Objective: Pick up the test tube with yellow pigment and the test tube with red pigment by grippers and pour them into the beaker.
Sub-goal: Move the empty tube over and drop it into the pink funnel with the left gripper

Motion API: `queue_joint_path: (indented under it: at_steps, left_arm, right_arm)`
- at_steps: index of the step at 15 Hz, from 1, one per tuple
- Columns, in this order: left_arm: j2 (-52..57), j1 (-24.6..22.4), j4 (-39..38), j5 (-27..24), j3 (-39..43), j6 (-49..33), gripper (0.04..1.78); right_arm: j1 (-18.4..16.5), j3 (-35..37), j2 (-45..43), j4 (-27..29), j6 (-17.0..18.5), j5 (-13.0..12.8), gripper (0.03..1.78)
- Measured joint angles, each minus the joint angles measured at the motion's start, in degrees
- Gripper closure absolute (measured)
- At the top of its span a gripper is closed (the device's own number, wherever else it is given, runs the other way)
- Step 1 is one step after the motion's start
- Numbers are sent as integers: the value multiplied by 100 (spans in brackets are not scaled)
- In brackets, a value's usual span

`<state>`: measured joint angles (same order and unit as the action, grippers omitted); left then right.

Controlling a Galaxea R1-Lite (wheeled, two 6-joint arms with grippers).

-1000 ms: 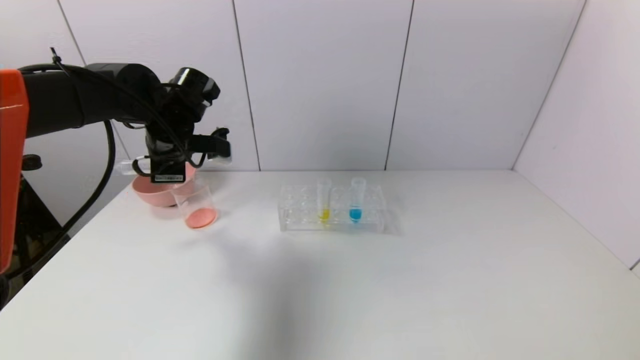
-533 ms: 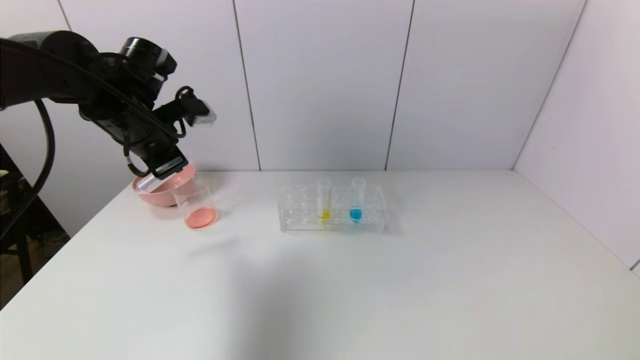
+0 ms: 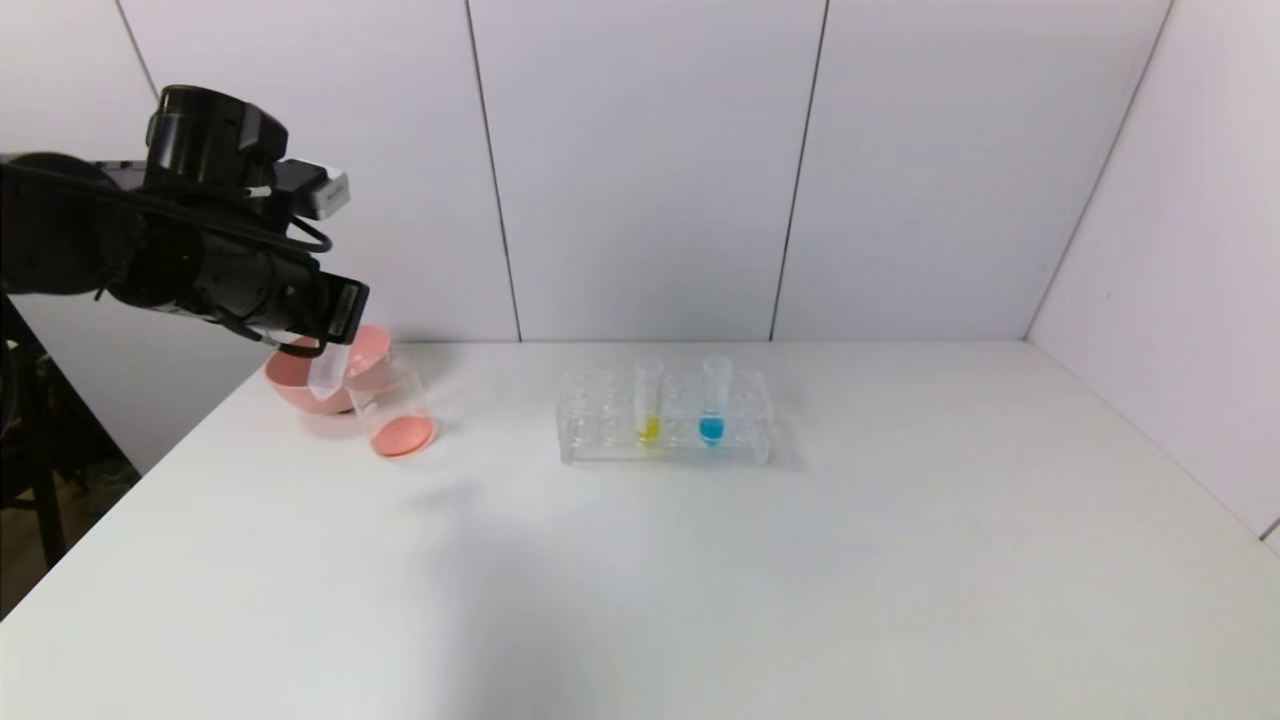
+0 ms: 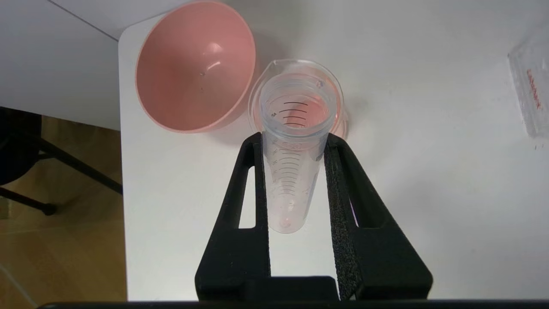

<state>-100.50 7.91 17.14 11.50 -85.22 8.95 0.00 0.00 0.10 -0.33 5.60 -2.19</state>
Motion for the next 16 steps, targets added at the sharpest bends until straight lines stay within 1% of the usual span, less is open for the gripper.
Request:
queue_joint_path:
  at_steps: [2,4,5,7,9,12,14,16]
  left_arm:
    - [244,-102,-1508,140,973,-193,140]
    - [389,-218,-3017,401,1777,-462,140]
    - [422,-274,-3679,486,2087,-636,140]
    - [424,-425,-4768,550,2539,-877,140]
    - [361,-574,-5382,545,2804,-1169,140]
    - [72,-764,-5680,503,2922,-1473,140]
    - [-284,-862,-5881,475,2798,-1556,140]
    - [-738,-923,-6014,471,2472,-1573,140]
  right_arm:
    - [0,0,0,0,-1,0,10]
    - [0,0,0,2,-4,0,10]
    - [0,0,0,2,-4,0,10]
    - [0,0,0,0,-1,-1,10]
    - [0,0,0,0,-1,0,10]
    - [0,0,0,2,-1,0,10]
    - [0,0,0,2,-1,0,10]
    - [0,0,0,2,-1,0,10]
